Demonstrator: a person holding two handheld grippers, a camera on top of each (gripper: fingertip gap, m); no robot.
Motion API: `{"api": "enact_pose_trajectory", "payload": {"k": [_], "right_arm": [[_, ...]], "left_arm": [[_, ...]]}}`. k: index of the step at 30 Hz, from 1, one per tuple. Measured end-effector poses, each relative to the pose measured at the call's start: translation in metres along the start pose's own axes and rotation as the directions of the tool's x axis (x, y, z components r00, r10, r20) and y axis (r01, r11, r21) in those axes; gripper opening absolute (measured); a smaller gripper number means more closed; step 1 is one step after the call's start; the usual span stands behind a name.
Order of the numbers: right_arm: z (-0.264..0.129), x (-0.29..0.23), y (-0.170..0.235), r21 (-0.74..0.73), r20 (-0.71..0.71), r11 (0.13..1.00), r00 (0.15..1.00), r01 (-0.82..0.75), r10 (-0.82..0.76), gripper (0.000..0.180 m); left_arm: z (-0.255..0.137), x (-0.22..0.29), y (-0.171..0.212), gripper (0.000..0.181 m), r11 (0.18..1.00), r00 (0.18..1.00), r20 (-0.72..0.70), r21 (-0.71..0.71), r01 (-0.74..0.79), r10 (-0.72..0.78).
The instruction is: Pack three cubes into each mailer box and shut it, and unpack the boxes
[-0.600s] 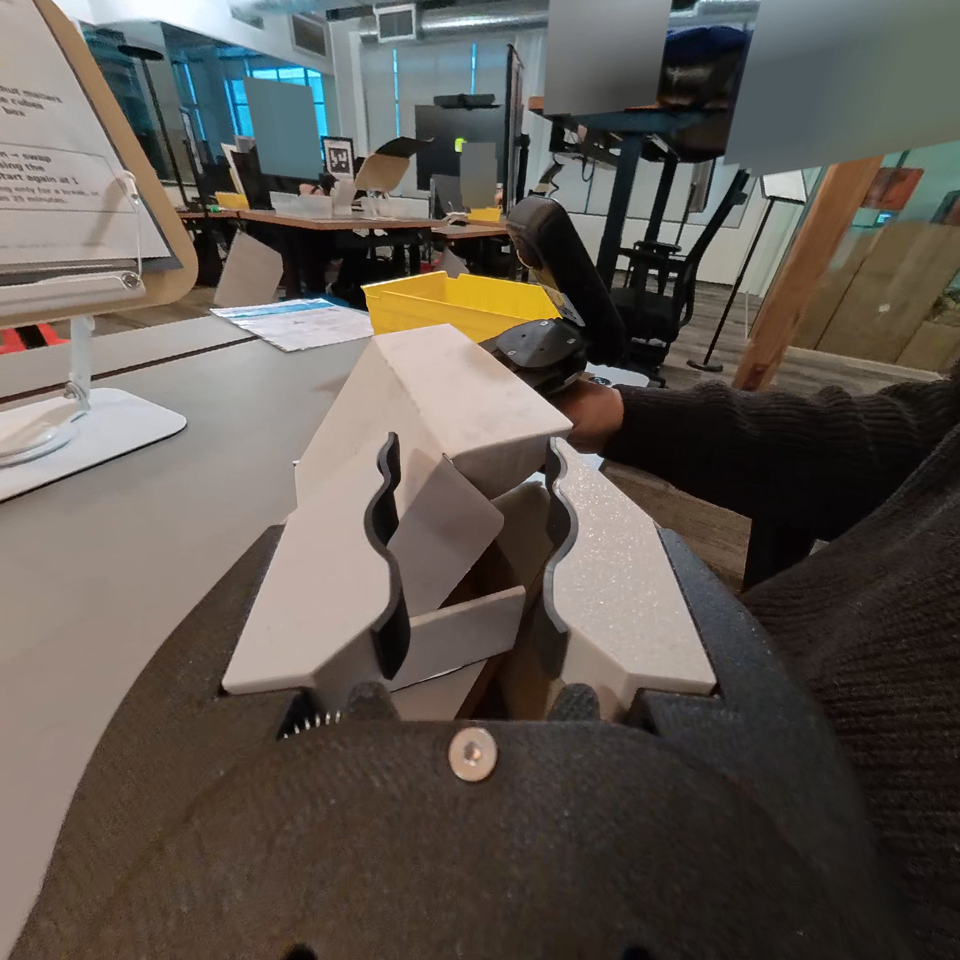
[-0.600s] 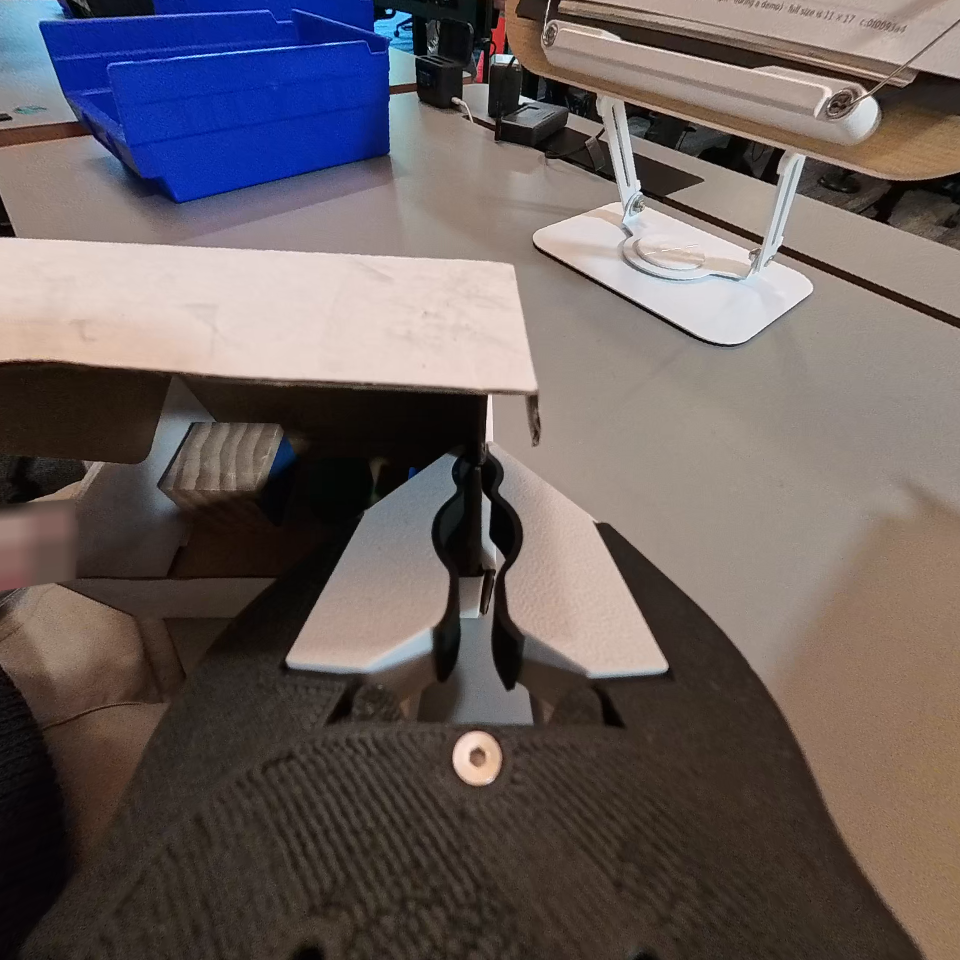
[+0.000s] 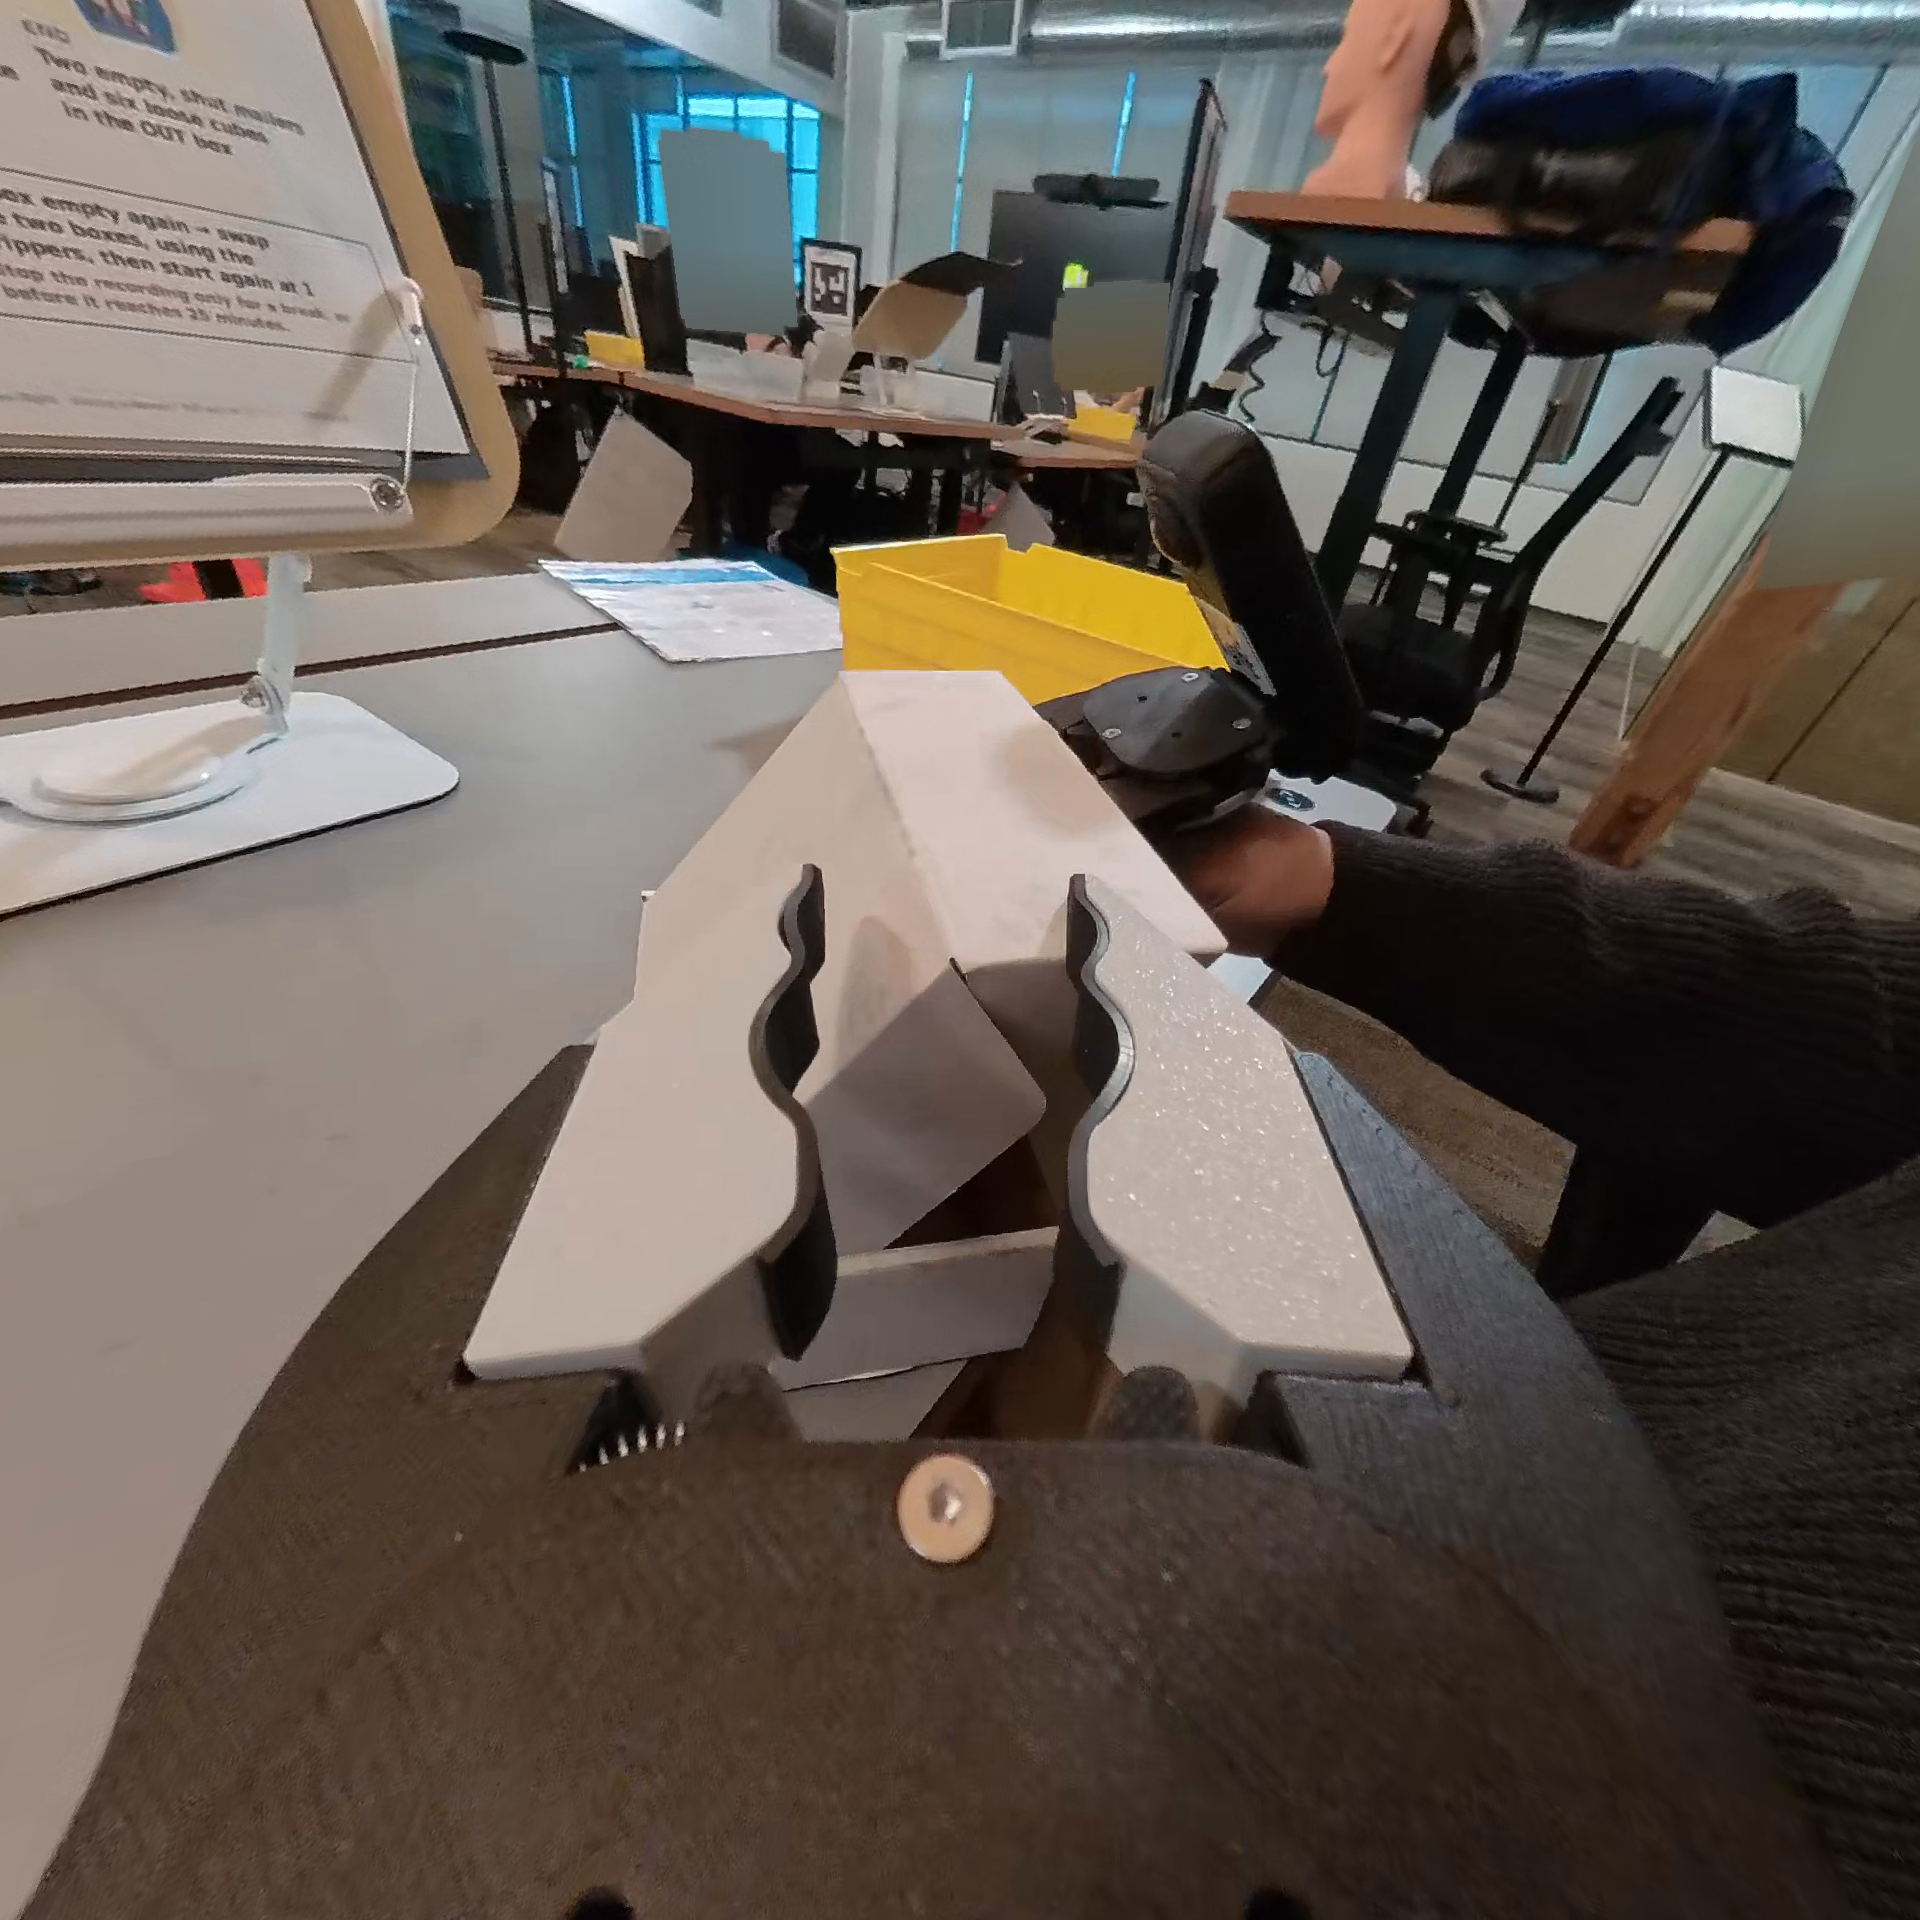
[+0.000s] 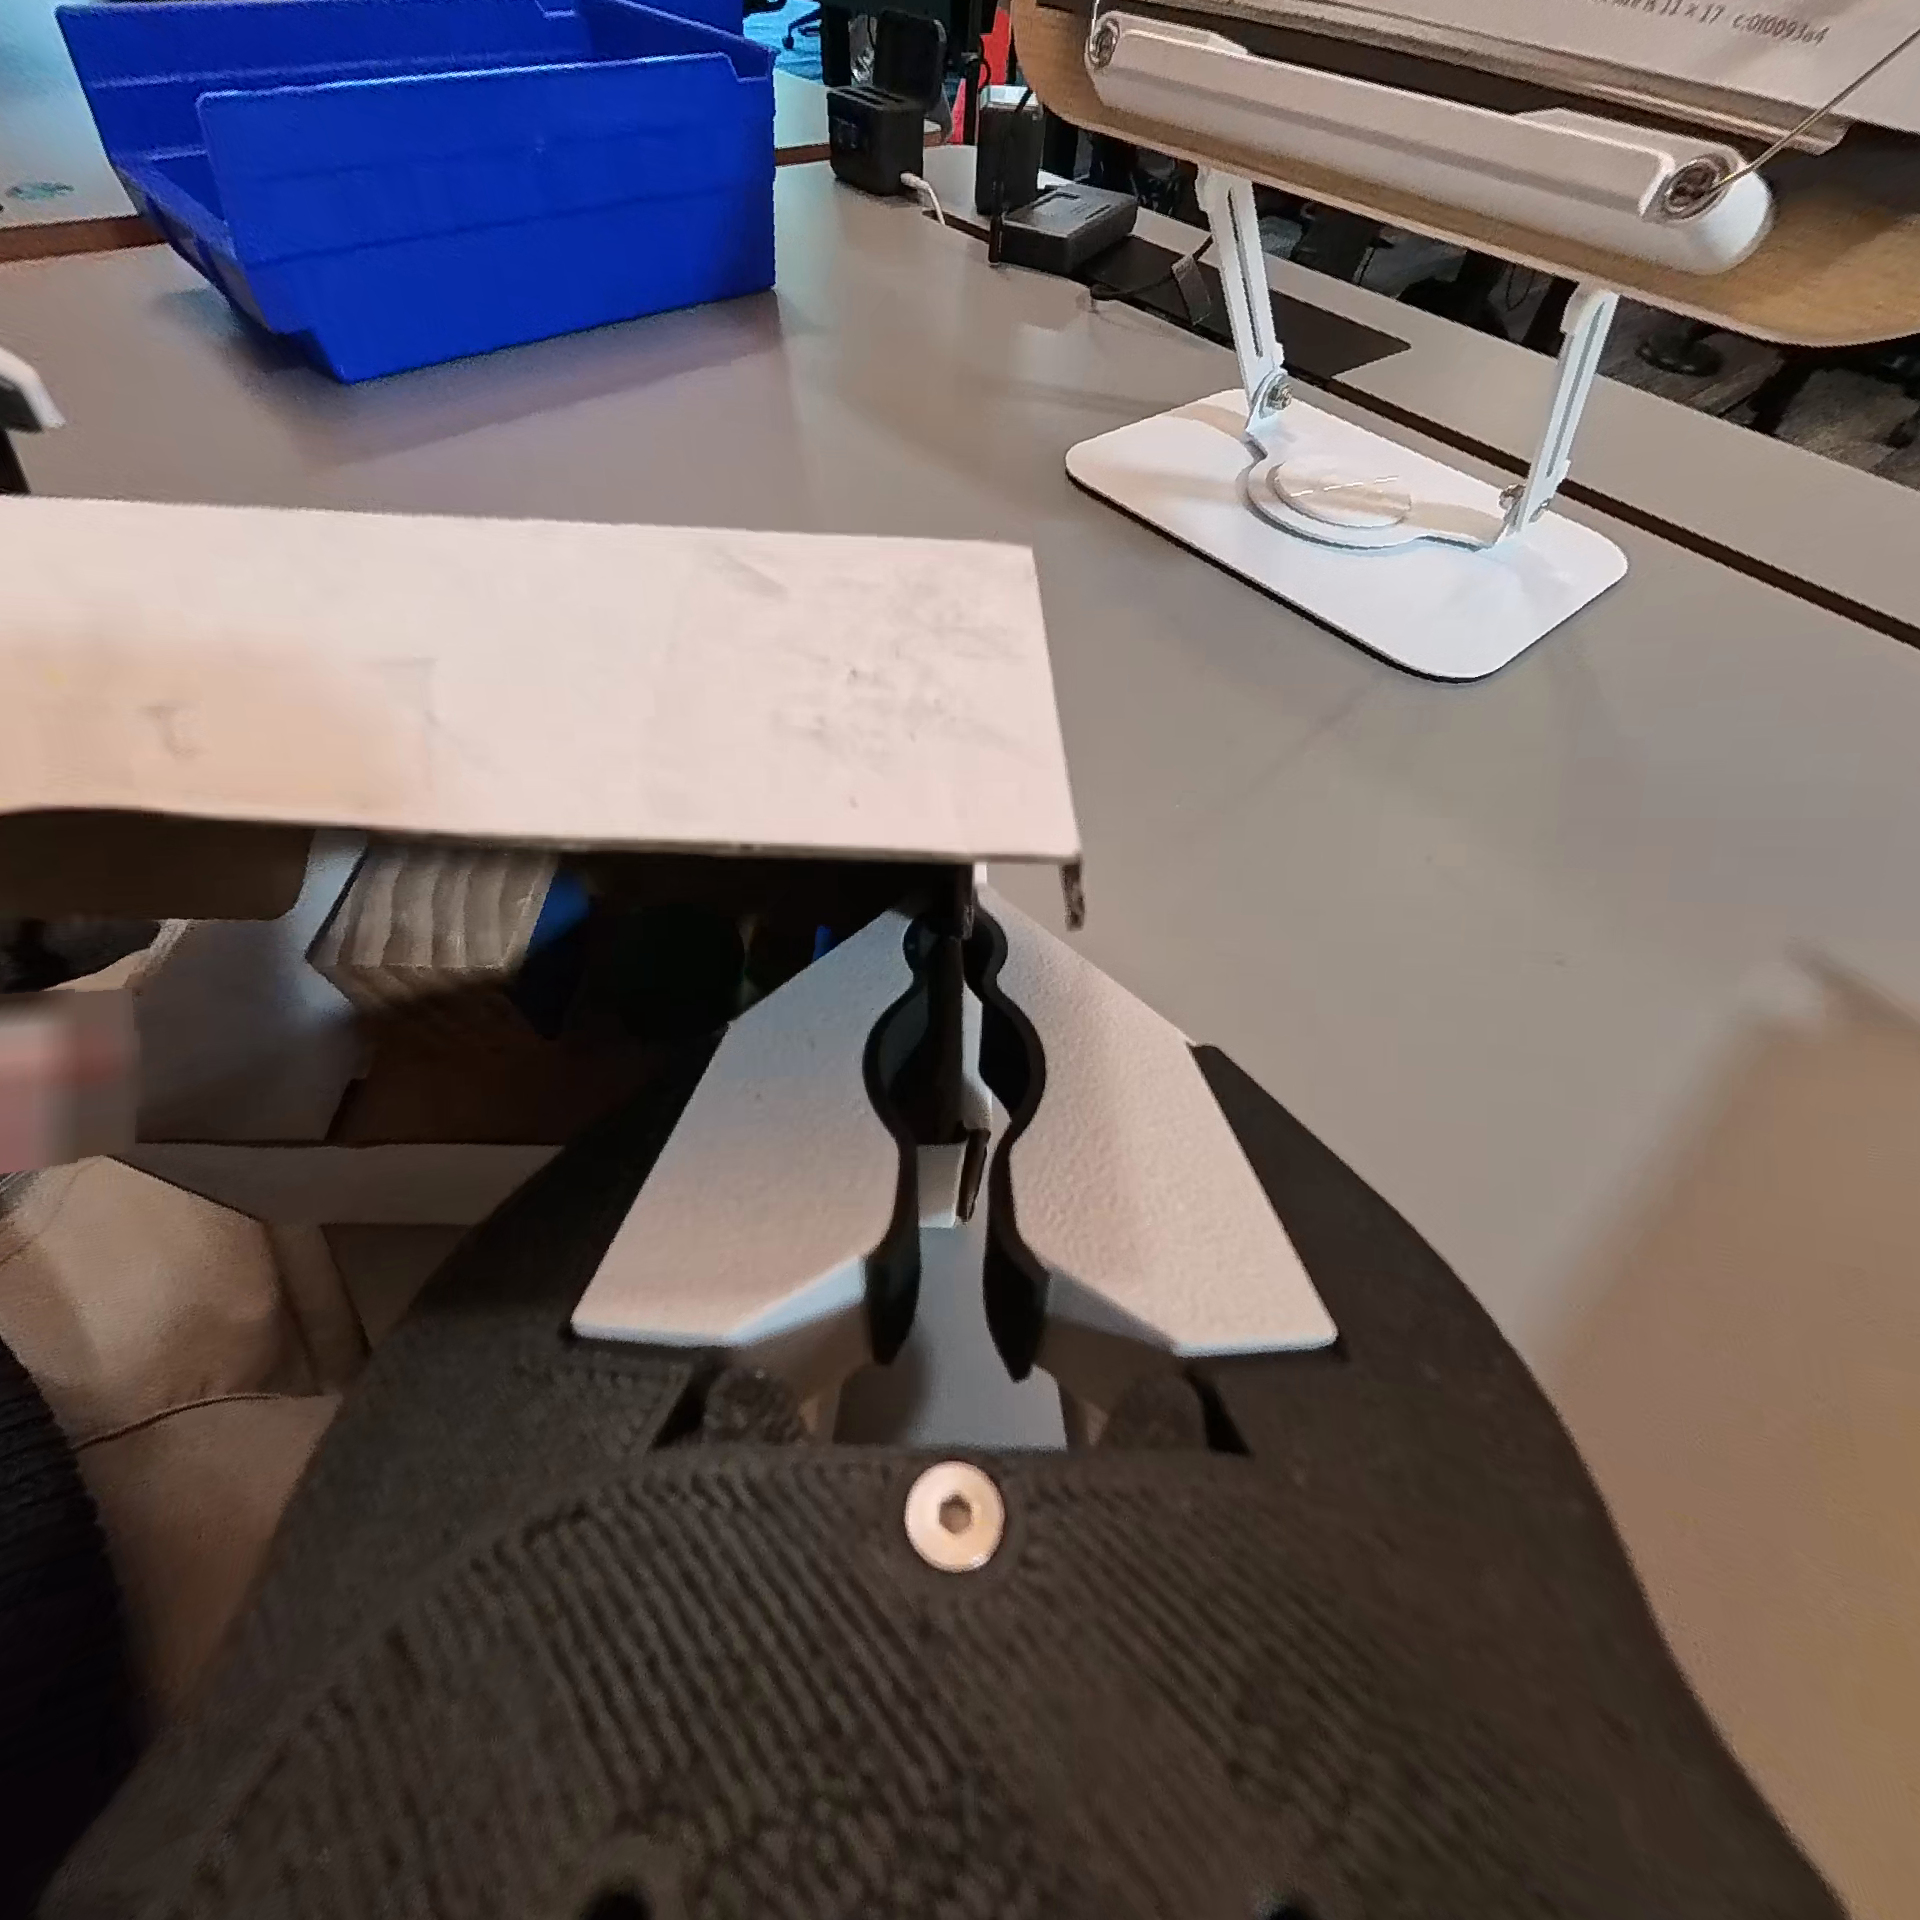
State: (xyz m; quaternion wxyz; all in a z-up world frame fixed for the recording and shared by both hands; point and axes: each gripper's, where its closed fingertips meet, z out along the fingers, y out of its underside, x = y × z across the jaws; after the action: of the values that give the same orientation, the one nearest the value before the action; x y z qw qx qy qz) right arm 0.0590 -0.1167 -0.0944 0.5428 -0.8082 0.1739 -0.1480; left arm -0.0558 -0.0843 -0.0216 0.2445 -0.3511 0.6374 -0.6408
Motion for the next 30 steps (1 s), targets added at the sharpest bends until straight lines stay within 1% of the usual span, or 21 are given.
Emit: {"api": "enact_pose_trajectory", "payload": {"k": [4, 5, 7, 10, 13, 14, 16, 19, 21, 25, 28, 30], "right_arm": [[-0.001, 0.000, 0.000, 0.001, 0.004, 1.000, 1.000, 0.001, -0.001, 0.001], [-0.002, 0.000, 0.001, -0.002, 0.009, 1.000, 1.000, 0.002, -0.002, 0.003], [-0.006, 0.000, 0.003, -0.011, 0.019, 1.000, 1.000, -0.002, 0.003, 0.012], [-0.016, 0.006, 0.000, 0.006, 0.033, 0.999, 0.998, -0.052, 0.051, 0.021], [-0.027, 0.015, -0.005, 0.031, 0.065, 0.990, 0.989, -0.135, 0.133, 0.030], [-0.030, 0.017, -0.003, 0.025, 0.078, 0.986, 0.984, -0.163, 0.161, 0.030], [-0.034, 0.020, 0.005, -0.013, 0.108, 0.982, 0.976, -0.190, 0.191, 0.035], [-0.035, 0.013, 0.029, -0.135, 0.172, 0.978, 0.968, -0.161, 0.183, 0.046], [-0.034, 0.007, 0.041, -0.188, 0.200, 0.974, 0.966, -0.124, 0.162, 0.047], [-0.032, -0.007, 0.047, -0.223, 0.263, 0.970, 0.953, -0.094, 0.152, 0.047], [-0.034, -0.006, 0.054, -0.255, 0.259, 0.964, 0.955, -0.079, 0.146, 0.047], [-0.036, 0.000, 0.057, -0.263, 0.248, 0.959, 0.954, -0.102, 0.169, 0.047]], "left_arm": [[0.000, -0.001, 0.000, 0.044, 1.000, 1.000, -0.008, 0.006, 0.018, -0.018], [-0.001, -0.001, 0.000, 0.043, 1.000, 1.000, -0.008, 0.007, 0.023, -0.023], [-0.001, -0.002, 0.000, 0.043, 1.000, 1.000, -0.009, 0.007, 0.029, -0.029], [-0.001, -0.001, 0.001, 0.042, 0.999, 0.999, -0.017, 0.007, 0.035, -0.035], [-0.001, 0.000, 0.002, 0.041, 0.999, 0.999, -0.022, 0.008, 0.035, -0.034], [-0.001, 0.000, 0.002, 0.041, 0.999, 0.999, -0.023, 0.009, 0.034, -0.034], [-0.001, 0.000, 0.002, 0.041, 0.999, 0.999, -0.027, 0.010, 0.037, -0.037], [-0.001, 0.000, 0.004, 0.041, 0.999, 0.998, -0.039, 0.007, 0.050, -0.049], [0.001, 0.002, 0.007, 0.041, 0.998, 0.997, -0.052, -0.006, 0.055, -0.056], [0.005, 0.008, 0.021, 0.045, 0.996, 0.994, -0.085, -0.065, 0.069, -0.074], [0.006, 0.011, 0.027, 0.045, 0.994, 0.992, -0.097, -0.089, 0.068, -0.076], [0.006, 0.011, 0.028, 0.045, 0.994, 0.992, -0.099, -0.089, 0.067, -0.075]]}}
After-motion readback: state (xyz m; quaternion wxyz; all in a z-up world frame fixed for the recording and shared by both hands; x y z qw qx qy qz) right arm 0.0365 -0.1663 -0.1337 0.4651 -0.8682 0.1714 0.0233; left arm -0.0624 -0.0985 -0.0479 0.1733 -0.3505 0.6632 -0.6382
